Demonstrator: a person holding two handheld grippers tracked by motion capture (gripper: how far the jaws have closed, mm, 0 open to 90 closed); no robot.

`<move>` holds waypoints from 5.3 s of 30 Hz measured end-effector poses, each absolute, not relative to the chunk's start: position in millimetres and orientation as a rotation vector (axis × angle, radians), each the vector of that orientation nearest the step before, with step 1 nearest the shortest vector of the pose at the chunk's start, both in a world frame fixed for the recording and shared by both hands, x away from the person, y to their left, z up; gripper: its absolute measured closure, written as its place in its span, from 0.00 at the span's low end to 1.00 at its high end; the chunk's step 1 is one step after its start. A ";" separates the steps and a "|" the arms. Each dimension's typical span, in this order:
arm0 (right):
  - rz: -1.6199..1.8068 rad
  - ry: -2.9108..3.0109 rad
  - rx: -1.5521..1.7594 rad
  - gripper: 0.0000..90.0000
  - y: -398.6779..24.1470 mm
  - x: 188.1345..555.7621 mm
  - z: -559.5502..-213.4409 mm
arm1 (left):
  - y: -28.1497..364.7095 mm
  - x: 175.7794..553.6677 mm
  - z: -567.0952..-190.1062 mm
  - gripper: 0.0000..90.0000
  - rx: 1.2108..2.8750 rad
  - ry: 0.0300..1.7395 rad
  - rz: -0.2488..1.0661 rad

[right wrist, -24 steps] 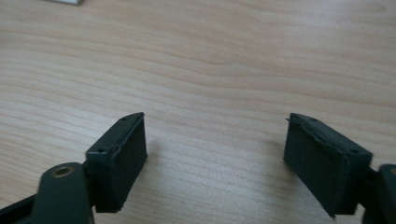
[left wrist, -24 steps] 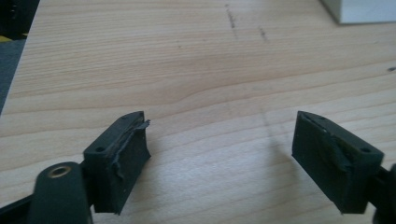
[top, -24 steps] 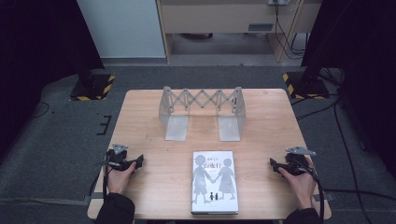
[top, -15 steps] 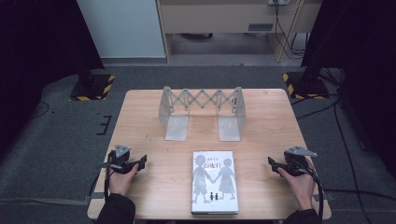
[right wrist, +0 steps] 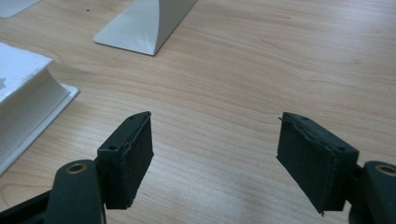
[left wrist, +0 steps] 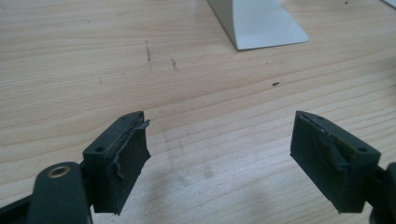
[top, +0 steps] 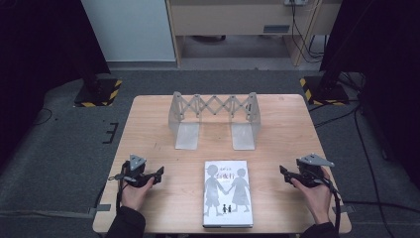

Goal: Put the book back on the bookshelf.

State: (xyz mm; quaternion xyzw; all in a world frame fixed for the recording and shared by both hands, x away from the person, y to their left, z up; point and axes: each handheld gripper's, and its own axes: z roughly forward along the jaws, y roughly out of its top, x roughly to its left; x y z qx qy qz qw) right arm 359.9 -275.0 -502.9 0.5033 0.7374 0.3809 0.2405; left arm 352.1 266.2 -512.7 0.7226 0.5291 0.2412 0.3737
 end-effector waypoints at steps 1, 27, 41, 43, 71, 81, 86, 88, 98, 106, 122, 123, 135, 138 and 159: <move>1.048 2.013 1.372 0.29 -272.8 358.4 -500.2 | 265.1 351.0 -511.9 0.22 1.846 1.349 0.609; 1.199 2.069 1.306 0.29 -234.0 346.1 -486.5 | 229.3 334.8 -502.3 0.24 1.847 1.182 0.513; 1.311 2.104 1.280 0.30 -205.9 338.9 -487.5 | 208.5 331.4 -505.1 0.16 1.876 1.114 0.499; 1.320 2.109 1.277 0.30 -202.5 338.1 -488.3 | 206.5 330.9 -505.5 0.16 1.879 1.110 0.493; 1.384 2.221 1.306 0.28 -162.5 333.4 -514.1 | 164.9 317.8 -514.8 0.41 1.997 1.030 0.446; 1.389 2.249 1.313 0.27 -154.4 333.2 -521.4 | 161.9 318.6 -521.4 0.39 2.024 1.028 0.461; 1.401 2.254 1.320 0.26 -153.5 333.6 -523.0 | 161.6 320.5 -525.2 0.32 2.063 1.034 0.489; 1.405 2.253 1.326 0.25 -153.1 333.8 -523.5 | 161.1 321.0 -526.6 0.31 2.072 1.033 0.493; 1.436 2.255 1.341 0.23 -150.7 335.9 -526.7 | 157.1 323.5 -533.2 0.26 2.120 1.024 0.476; 1.455 2.259 1.343 0.22 -149.6 338.7 -528.1 | 156.2 327.4 -535.6 0.14 2.138 1.057 0.451; 1.470 2.210 1.275 0.26 -149.9 336.6 -516.7 | 155.2 330.4 -536.9 0.01 2.147 1.095 0.443; 1.484 2.194 1.273 0.26 -149.3 336.0 -514.6 | 155.2 330.5 -537.0 0.01 2.147 1.096 0.443; 1.528 2.158 1.260 0.26 -146.2 337.6 -508.5 | 155.1 330.7 -537.1 0.00 2.149 1.097 0.441; 1.527 2.156 1.265 0.25 -144.7 337.5 -508.8 | 155.1 330.7 -537.1 0.00 2.149 1.096 0.441; 1.439 2.199 1.298 0.25 -161.9 335.8 -527.5 | 162.9 328.3 -531.2 0.28 2.098 1.091 0.439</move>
